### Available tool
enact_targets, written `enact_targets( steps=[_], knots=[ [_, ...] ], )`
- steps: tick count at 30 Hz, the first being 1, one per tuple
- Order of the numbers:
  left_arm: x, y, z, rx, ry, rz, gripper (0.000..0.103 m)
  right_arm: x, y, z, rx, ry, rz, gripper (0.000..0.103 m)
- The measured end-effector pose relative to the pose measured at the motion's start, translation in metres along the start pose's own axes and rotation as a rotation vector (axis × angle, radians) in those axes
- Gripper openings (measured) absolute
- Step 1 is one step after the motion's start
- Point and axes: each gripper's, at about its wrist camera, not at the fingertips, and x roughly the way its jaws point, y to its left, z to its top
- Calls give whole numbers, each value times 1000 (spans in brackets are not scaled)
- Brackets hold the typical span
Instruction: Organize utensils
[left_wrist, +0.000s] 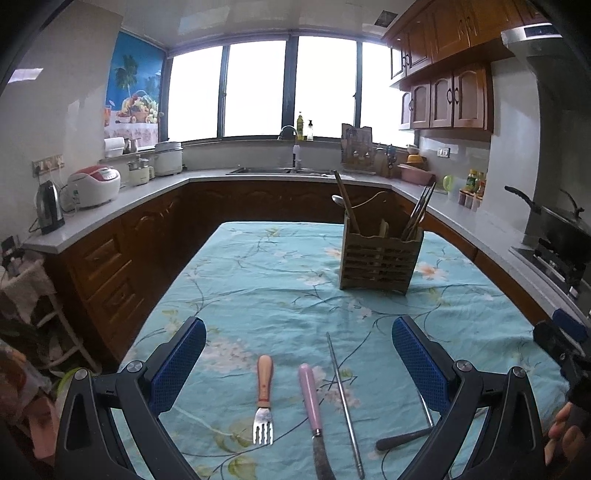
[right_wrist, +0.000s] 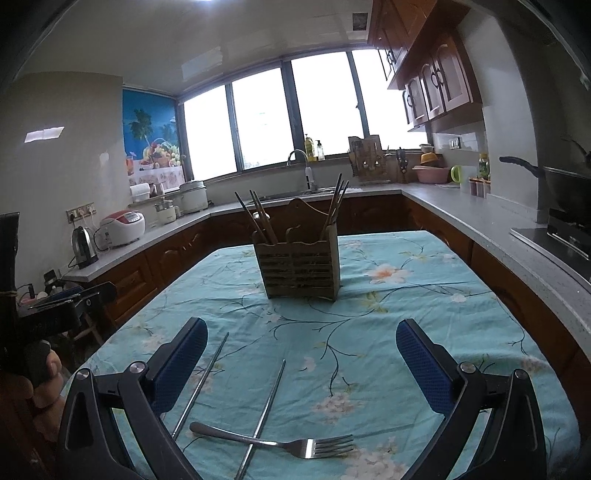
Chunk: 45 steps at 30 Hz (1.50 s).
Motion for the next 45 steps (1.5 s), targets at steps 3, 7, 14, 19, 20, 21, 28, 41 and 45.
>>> enact_targets(
  steps=[3, 7, 14, 19, 20, 21, 28, 41, 45],
  knots=[
    [-6, -6, 2, 23, -3, 26, 102, -5, 4, 5, -6, -10, 4, 103],
    [-13, -8, 4, 42, -15, 47, 102, -11, 9, 12, -26, -30, 13, 103],
    [-16, -6, 2, 35, -43, 56, 102, -11, 13, 17, -45, -56, 18, 103],
    [-9, -1, -3, 25, -49, 54, 102, -2, 14, 10, -57, -60, 4, 103],
    [-8, 0, -4, 24, -49, 53, 102, -1, 14, 9, -56, -59, 4, 103],
    [-7, 1, -4, 22, -51, 54, 102, 1, 14, 7, -55, -56, 4, 103],
    [-1, 2, -7, 22, -82, 51, 102, 6, 15, 0, -72, -66, -4, 103],
    [21, -12, 10, 56, -74, 53, 102, 28, 5, 10, -47, -43, -28, 103],
    [23, -17, 15, 55, -70, 58, 102, 28, 4, 16, -47, -56, -29, 103]
  ],
)
